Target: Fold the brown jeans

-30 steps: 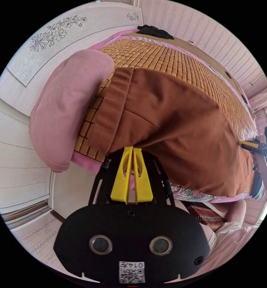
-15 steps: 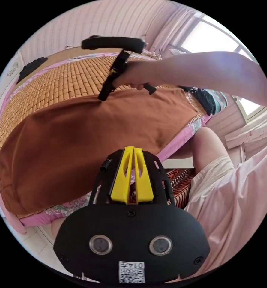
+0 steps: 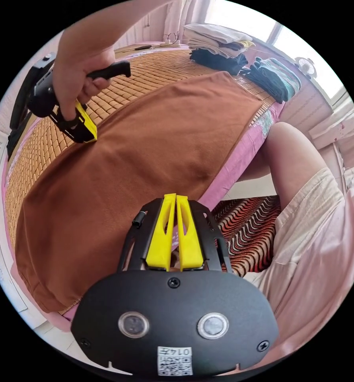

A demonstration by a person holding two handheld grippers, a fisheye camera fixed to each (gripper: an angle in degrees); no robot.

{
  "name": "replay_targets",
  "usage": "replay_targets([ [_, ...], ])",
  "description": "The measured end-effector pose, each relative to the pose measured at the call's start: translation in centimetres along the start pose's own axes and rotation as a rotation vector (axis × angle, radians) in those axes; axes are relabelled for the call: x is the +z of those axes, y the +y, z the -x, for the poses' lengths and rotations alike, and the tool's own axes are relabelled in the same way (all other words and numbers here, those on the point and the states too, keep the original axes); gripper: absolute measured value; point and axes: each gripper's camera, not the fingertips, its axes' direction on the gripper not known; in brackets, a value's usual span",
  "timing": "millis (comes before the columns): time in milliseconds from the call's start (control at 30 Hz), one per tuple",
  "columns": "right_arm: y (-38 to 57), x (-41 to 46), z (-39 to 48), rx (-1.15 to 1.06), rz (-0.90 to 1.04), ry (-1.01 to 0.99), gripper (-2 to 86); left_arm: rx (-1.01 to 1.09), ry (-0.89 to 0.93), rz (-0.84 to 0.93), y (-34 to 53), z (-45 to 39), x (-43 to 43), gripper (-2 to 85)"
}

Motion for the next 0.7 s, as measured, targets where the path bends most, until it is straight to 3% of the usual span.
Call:
replay_targets([
  [200, 5.8, -0.6, -3.5, 0.102, -0.140, -0.104, -0.4, 0.015, -0.103, -0.068, 1.1, -1.8, -0.1, -1.0],
  [367, 24.0, 0.7, -6.1, 0.377, -0.605, -0.378, 0.2, -0.199, 0.021, -0.146, 3.1, 1.2, -2.4, -1.0],
  [433, 32.0, 2.4, -6.9, 0.516, -0.669, -0.377, 0.9, -0.282, 0.048, -0.187, 4.5, 2.9, -3.8, -1.0],
  [567, 51.2, 6.8, -10.3, 1.022, -0.685, -0.251, 8.2, -0.467, 0.031, -0.233, 7.5, 8.2, -7.0, -1.0],
  [700, 62.0, 10.7, -12.8, 1.289, -0.581, -0.227, 14.1, -0.638, -0.104, -0.230, 10.4, 13.7, -9.2, -0.9],
])
